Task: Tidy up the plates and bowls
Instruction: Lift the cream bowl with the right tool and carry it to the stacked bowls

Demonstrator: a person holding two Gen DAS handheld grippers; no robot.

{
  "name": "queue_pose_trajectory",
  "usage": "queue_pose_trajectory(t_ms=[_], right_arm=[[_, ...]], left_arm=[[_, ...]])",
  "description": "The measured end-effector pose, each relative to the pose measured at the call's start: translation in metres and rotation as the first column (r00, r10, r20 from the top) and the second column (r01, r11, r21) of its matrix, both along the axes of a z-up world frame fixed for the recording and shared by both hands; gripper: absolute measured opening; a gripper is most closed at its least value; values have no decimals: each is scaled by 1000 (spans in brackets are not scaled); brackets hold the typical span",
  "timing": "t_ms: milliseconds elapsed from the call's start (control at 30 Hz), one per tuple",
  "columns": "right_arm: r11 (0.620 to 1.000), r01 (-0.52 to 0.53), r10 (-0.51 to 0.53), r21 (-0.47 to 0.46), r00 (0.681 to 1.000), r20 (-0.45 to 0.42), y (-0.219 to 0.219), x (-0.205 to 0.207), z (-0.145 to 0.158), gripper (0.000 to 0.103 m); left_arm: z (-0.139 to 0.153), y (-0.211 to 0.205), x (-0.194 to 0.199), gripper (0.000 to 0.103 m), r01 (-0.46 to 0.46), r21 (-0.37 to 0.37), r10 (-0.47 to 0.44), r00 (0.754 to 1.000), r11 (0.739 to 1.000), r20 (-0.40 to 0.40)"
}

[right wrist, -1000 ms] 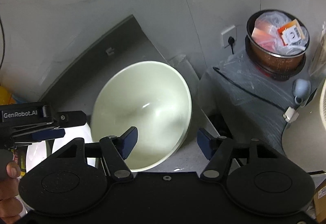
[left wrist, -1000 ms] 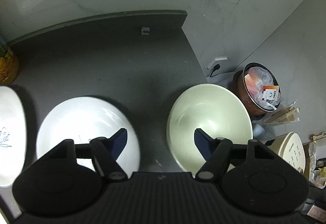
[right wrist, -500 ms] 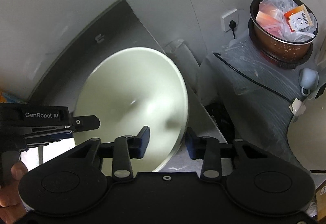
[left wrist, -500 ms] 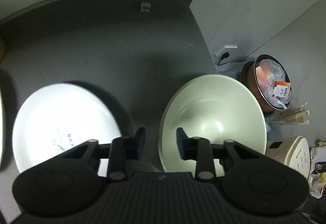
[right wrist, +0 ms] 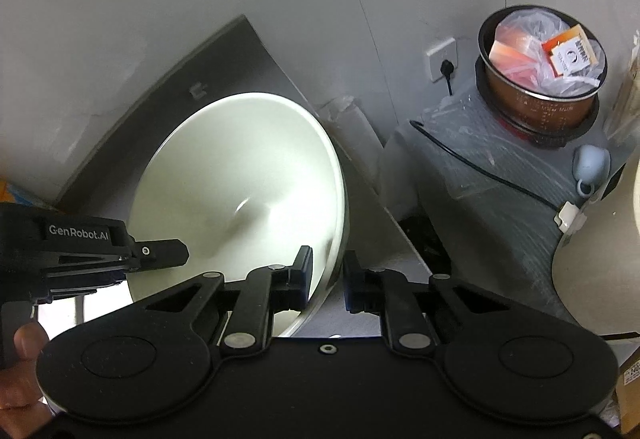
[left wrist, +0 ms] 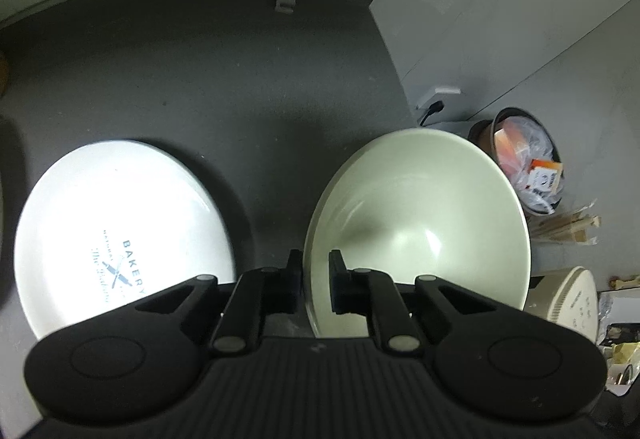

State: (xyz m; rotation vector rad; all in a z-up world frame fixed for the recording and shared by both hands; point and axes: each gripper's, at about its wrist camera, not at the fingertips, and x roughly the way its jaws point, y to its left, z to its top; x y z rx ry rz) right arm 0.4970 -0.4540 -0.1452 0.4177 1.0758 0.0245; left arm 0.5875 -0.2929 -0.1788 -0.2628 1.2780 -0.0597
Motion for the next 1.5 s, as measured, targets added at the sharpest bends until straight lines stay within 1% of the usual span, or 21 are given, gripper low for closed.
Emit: queue_pose_trajectory(t_ms=[100,233,333,567,800,933,1067,1200,1400,1500], right_arm=[[1000,6,-6,-5,1000,31,5,-8,15,16],[1000,22,-22,7,998,58,11,-20,33,16],[1000,16,-16,3,996,84,20,-30,46,17],[1000,15,-12,-21,991,134,39,-50,68,17],[999,24,-20,-25,987,159,53,-72,83,17],[999,28,-23,-24,986,165,63,-85,89,17],[999,26,-19,-44,985,169,75,-101,94,17],[998,30,-22,-48,988,156,83,-112,92,17],[998,17,-9,-61,992,122,96,-129,86,17],[997,4,3,-71,995,101,104,-136,82,17]], left_arm=[[15,6,-8,10,-4,-11,4,1000,1000,28],[38,18,-21,4,-6,-33,8,997,999,73],[52,29,-30,4,-9,-58,14,996,998,83],[83,46,-54,4,11,-64,-2,989,998,147],[100,63,-74,4,24,-75,-11,984,997,177],[106,73,-89,4,31,-85,-15,982,996,190],[108,86,-107,4,32,-102,-12,982,994,187],[107,97,-123,4,35,-98,-16,982,995,188],[102,110,-144,4,36,-100,-19,986,994,166],[96,116,-154,4,38,-95,-24,989,995,146]])
